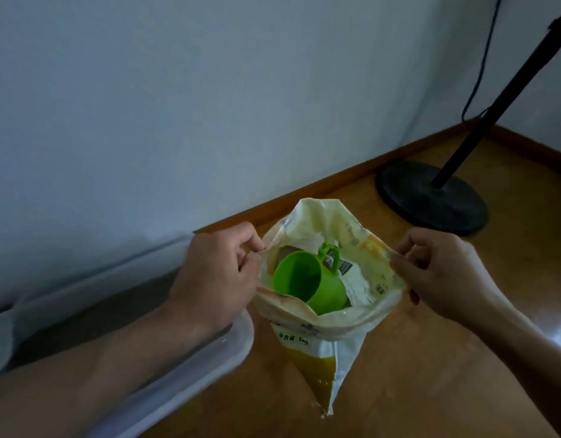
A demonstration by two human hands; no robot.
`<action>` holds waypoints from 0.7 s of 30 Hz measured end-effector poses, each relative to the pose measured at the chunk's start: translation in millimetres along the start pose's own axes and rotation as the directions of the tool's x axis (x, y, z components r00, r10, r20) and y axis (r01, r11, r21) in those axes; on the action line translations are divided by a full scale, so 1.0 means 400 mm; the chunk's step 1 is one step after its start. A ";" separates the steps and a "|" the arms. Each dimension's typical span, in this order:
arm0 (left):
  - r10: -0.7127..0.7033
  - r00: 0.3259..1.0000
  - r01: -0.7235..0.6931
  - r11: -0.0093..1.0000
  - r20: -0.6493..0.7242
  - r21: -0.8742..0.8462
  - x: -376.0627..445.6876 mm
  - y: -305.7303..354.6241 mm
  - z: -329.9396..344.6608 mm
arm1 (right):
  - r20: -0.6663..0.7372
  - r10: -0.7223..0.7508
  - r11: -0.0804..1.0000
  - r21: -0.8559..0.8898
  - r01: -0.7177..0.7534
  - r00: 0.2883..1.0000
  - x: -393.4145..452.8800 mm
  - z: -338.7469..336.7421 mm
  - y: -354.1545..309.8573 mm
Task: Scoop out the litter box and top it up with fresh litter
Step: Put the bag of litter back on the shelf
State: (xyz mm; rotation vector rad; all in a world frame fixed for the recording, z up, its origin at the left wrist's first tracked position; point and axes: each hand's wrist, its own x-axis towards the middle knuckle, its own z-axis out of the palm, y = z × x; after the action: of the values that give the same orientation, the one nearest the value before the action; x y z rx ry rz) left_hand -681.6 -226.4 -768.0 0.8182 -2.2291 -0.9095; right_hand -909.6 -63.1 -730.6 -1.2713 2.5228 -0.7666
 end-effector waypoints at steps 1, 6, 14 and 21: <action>0.000 1.000 0.000 1.000 -0.018 0.004 0.017 0.033 -0.028 | -0.011 -0.017 1.000 0.004 0.017 1.000 0.008 -0.034 -0.031; 0.003 0.997 -0.002 1.000 -0.078 0.010 0.122 0.277 -0.241 | -0.072 -0.078 0.994 0.067 0.083 0.994 0.019 -0.285 -0.242; -0.110 0.977 0.109 0.994 -0.184 -0.018 0.256 0.819 -0.697 | -0.043 -0.108 0.983 0.144 0.113 0.993 0.012 -0.867 -0.653; -0.127 0.969 0.140 0.989 -0.211 0.045 0.340 1.288 -1.060 | -0.100 -0.210 0.966 0.131 0.222 0.973 -0.001 -1.342 -0.982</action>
State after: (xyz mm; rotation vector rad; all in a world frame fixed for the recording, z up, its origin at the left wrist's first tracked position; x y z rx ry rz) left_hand -630.9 -192.4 -89.8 1.0526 -2.0471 -0.7822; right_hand -859.8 -65.9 -67.3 -1.5099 2.3688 -1.0479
